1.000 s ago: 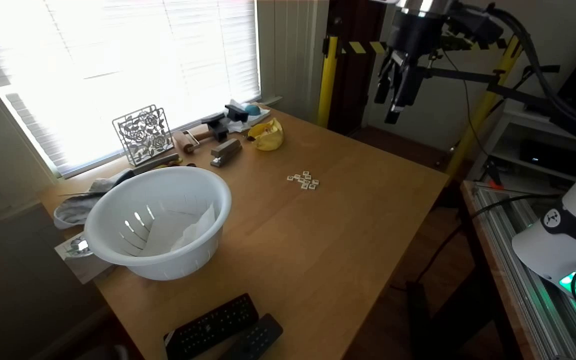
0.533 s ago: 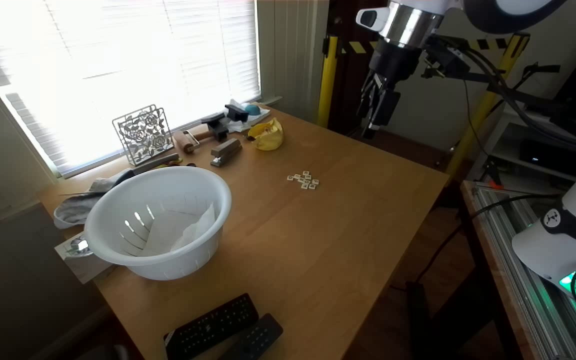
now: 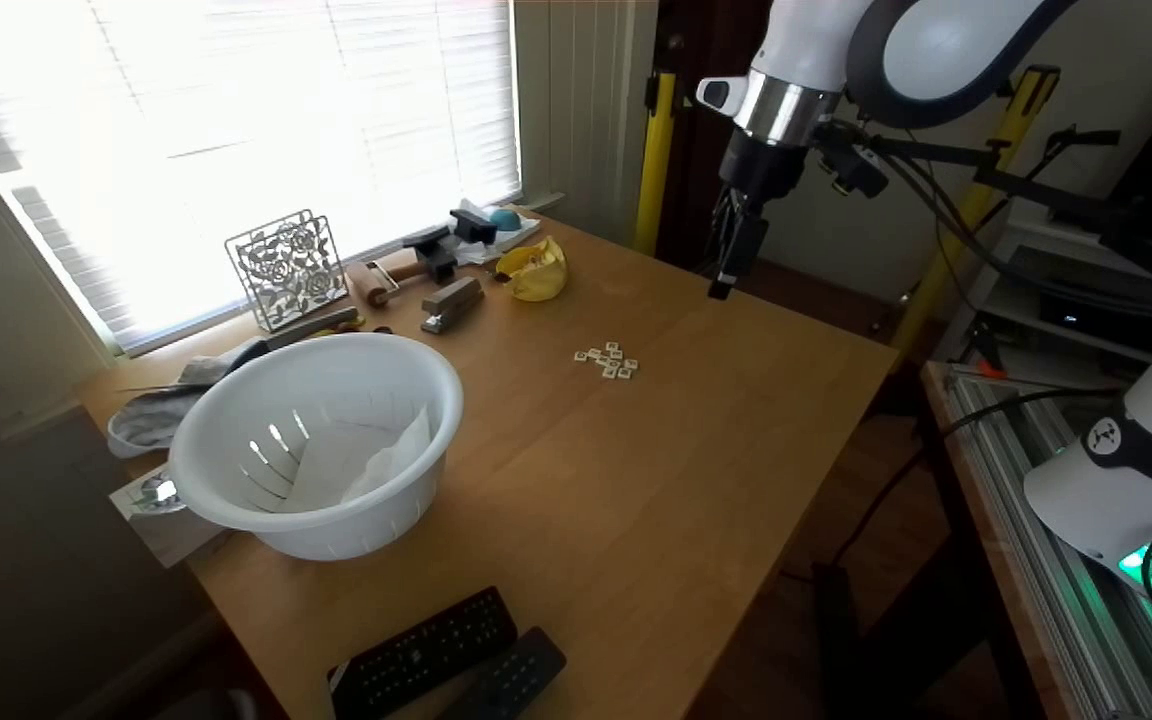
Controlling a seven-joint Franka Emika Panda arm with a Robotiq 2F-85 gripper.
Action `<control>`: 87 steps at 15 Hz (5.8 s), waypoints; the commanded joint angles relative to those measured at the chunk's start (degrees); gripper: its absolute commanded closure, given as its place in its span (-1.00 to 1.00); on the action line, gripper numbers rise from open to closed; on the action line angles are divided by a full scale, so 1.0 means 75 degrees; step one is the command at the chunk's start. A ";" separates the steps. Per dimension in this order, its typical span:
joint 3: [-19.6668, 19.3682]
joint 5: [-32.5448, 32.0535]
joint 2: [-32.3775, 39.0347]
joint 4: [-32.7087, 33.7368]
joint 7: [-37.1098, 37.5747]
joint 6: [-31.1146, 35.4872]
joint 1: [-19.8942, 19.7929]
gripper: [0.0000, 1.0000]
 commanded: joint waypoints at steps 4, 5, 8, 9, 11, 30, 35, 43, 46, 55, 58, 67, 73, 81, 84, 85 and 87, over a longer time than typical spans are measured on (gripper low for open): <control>0.0041 0.0947 0.1502 0.0536 -0.0687 0.0494 -0.0117 -1.00; 0.0136 0.0646 0.0949 0.0239 -0.0460 0.0319 -0.0218 -1.00; 0.0209 0.0669 0.1371 0.0407 -0.0444 0.0426 -0.0272 -1.00; 0.0217 0.0666 0.1416 0.0438 -0.0442 0.0430 -0.0279 -1.00; 0.0220 0.0665 0.1432 0.0476 -0.0441 0.0431 -0.0281 -1.00; 0.1316 0.0905 0.4963 0.2994 0.0401 0.1421 -0.0992 0.80; 0.1260 0.0656 0.5427 0.3294 0.0565 0.1610 -0.0996 1.00; 0.1131 0.0388 0.5503 0.3352 0.0826 0.1588 -0.1014 1.00; 0.1091 0.0339 0.5567 0.3392 0.0936 0.1599 -0.1040 1.00; 0.1091 0.0347 0.5748 0.3472 0.0973 0.1555 -0.1165 1.00; 0.1082 0.0332 0.5798 0.3490 0.0988 0.1544 -0.1159 1.00; 0.1100 0.0171 0.5863 0.3415 0.0987 0.1513 -0.1085 1.00; 0.1171 0.0098 0.5890 0.3367 0.0957 0.1428 -0.1063 1.00; 0.1176 -0.0145 0.5922 0.3341 0.0999 0.1377 -0.0878 1.00; 0.1169 -0.0242 0.5926 0.3345 0.1019 0.1336 -0.0782 1.00; 0.1174 -0.0264 0.5929 0.3348 0.1015 0.1310 -0.0762 1.00; 0.1145 -0.0342 0.5937 0.3345 0.1044 0.1298 -0.0692 1.00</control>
